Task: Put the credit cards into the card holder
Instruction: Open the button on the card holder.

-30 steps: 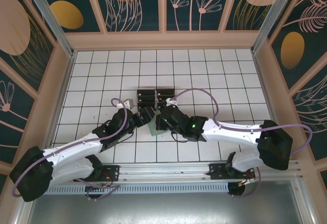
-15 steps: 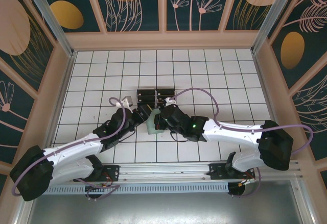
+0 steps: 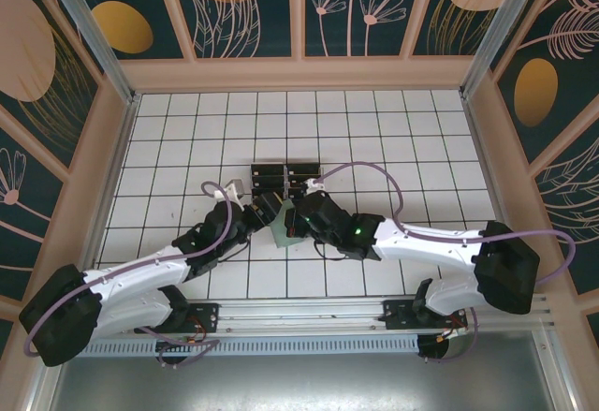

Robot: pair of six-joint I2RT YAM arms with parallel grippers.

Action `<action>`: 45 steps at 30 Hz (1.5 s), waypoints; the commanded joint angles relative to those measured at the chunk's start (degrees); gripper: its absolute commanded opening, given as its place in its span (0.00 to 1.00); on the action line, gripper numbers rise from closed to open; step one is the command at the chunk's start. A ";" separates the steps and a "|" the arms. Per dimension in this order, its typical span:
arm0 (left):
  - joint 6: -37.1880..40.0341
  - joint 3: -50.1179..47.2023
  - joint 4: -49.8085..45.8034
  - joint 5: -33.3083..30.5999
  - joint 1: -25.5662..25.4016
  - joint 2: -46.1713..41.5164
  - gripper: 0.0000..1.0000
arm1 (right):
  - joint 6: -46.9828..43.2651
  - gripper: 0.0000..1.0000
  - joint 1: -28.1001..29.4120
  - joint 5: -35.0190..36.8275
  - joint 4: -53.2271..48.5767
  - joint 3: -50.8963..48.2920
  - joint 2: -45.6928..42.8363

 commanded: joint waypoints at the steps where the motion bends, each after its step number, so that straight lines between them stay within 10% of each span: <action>1: -0.60 -1.24 1.28 0.07 -0.36 -0.41 0.73 | 1.06 0.00 -0.35 0.59 1.75 -0.43 -1.95; 17: -0.81 -0.85 6.94 0.76 -0.57 1.35 0.54 | 1.48 0.00 -0.39 -1.06 4.25 -0.40 -0.47; 26: -0.08 -1.89 8.72 -0.76 -1.18 0.65 0.00 | 1.85 0.00 -0.75 -0.19 4.04 -2.35 -1.22; 45: 5.05 -3.45 5.59 -1.83 -1.19 0.50 0.00 | 3.65 0.00 -4.13 -2.19 3.74 -12.98 -7.40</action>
